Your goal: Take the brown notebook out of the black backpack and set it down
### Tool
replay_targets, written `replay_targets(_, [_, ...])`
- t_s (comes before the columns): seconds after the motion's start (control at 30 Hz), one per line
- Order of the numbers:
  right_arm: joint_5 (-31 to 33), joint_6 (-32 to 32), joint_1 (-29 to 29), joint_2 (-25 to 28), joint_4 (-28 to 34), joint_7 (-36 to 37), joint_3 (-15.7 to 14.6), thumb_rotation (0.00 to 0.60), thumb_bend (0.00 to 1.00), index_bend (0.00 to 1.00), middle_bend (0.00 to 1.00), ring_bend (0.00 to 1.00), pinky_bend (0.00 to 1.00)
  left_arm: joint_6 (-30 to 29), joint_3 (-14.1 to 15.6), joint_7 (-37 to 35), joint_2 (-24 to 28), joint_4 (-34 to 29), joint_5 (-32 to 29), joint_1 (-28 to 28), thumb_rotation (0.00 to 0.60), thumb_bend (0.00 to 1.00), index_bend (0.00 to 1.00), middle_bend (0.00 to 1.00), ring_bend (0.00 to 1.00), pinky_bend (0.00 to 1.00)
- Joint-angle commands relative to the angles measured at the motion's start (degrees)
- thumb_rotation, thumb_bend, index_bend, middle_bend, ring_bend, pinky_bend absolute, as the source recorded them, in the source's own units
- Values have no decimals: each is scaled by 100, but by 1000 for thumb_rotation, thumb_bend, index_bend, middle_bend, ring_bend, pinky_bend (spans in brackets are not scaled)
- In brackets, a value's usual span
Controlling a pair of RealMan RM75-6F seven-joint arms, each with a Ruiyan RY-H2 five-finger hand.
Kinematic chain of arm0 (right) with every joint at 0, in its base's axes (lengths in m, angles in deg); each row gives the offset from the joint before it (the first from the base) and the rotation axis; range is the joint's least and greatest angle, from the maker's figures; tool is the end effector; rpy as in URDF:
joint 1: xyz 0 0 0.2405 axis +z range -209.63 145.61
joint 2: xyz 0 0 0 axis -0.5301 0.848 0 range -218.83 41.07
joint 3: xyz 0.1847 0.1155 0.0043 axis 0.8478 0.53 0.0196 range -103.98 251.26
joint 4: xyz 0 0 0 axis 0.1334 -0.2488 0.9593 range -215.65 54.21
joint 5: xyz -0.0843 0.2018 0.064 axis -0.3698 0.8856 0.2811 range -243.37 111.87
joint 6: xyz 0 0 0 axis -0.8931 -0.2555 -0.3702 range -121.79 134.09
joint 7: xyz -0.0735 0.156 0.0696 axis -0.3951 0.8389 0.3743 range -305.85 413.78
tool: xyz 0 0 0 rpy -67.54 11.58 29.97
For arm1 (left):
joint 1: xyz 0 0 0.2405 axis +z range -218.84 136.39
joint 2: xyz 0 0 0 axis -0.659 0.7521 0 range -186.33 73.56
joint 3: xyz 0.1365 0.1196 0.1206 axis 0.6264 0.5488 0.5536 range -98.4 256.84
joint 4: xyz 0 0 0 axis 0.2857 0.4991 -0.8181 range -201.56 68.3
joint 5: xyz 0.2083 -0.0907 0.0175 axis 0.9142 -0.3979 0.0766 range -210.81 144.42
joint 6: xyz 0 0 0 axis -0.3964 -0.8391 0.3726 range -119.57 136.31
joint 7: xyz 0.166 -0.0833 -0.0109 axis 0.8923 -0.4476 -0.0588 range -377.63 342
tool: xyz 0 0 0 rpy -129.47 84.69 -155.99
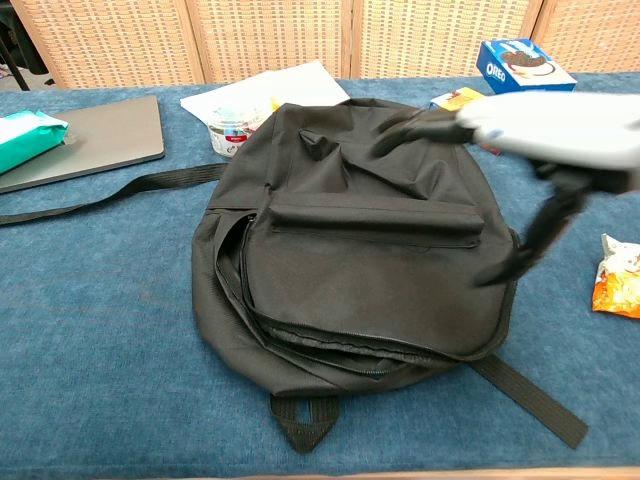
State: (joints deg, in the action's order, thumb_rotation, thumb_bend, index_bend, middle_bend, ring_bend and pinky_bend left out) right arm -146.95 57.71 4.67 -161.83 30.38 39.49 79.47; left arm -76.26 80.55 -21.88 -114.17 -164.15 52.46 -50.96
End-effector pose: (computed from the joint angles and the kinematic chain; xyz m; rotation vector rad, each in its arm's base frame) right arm -0.0562 -0.2619 -0.0243 2.1813 -0.9731 1.0808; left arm -0.2673 0.2273 0.1361 -1.4501 -0.9500 -0.9482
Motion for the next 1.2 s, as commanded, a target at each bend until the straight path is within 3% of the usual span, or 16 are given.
replay_targets(0.03, [480,-284,308,-478,46,-441,135,600,0,111,0,0,0,26,-30,-37,13,9,-21,7,600,202,0,0,0,0])
replay_targets(0.2, [1147,-352,638,-1153,-215,-976,257,600,0,111,0,0,0,50,-72,-78,36,16,-25,37,600,202,0,0,0,0])
replay_targets(0.57, [1907,145,887,-1970,-334,-1916,161,600,0,111,0,0,0,113,-125,-106,50,24,-15,91,600,203,0,0,0,0])
replay_targets(0.97, [2425,518,1009,-2306,-607,-2480,-35,600,0,111,0,0,0,114,-168,-139,57,32,56,139,600,203,0,0,0,0])
replay_targets(1.2, [2259,797,1014,-2353,-776,-2919,-273,600,0,157,0,27,24,145,-197,-112,47,23,52,147,600,202,0,0,0,0])
